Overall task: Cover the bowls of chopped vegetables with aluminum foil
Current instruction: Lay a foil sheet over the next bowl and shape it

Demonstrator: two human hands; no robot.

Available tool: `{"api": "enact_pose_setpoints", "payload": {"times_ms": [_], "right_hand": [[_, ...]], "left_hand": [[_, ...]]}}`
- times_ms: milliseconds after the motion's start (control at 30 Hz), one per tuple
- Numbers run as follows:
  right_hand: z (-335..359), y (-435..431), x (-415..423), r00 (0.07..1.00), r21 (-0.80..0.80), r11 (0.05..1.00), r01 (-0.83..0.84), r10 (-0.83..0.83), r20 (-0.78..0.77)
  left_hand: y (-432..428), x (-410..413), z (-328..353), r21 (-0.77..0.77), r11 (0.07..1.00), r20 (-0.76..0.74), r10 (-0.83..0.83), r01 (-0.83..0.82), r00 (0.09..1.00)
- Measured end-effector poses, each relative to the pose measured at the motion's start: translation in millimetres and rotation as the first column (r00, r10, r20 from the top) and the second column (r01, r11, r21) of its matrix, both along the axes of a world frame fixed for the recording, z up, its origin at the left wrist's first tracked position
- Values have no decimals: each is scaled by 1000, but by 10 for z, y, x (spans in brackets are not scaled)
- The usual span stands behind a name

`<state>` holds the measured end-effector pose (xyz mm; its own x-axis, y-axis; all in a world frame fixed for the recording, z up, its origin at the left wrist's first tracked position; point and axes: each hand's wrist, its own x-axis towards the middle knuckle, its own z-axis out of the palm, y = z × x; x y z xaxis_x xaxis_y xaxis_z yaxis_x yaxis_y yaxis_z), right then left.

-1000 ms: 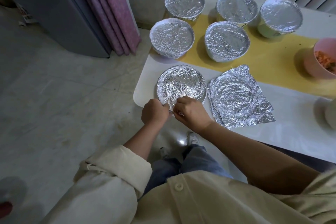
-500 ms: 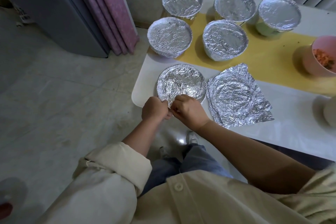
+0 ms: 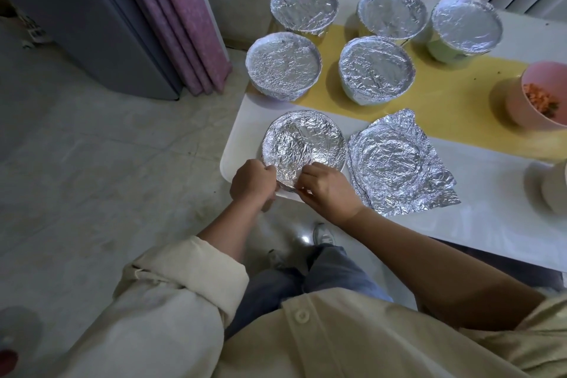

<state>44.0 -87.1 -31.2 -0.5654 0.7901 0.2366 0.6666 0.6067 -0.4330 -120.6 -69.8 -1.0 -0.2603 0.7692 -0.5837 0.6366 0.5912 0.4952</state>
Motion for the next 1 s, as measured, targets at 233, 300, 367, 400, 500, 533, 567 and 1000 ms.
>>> {"api": "enact_pose_setpoints", "payload": {"times_ms": [233,300,367,400,500,533,567,1000], "right_hand": [[8,21,-75,999,5,999,-33,33,-17],[12,19,-88,999,-2,999,-41,41,-20],[12,29,-100,999,-5,999,-40,40,-22],[12,34,-103,999,-2,999,-43,43,-20],[22,34,-114,999,3,999,-49,49,-17],[25,33,-116,999,6,999,-50,50,-21],[29,34,-118,998,7,999,-51,51,-25],[-5,7,-90,1000,27,1000,-11,11,12]], "left_hand": [[-118,67,-60,-97,987,233,144,-125,962],[-126,116,-71,-103,974,291,223,-202,930],[-118,144,-82,-80,966,300,257,-244,919],[-117,149,-80,-71,965,300,261,-252,917],[-130,136,-49,-98,958,301,288,-270,909],[-124,134,-51,-119,954,309,300,-276,903],[-115,135,-60,-125,953,318,302,-276,899],[-14,94,-71,-68,966,253,260,-251,932]]}}
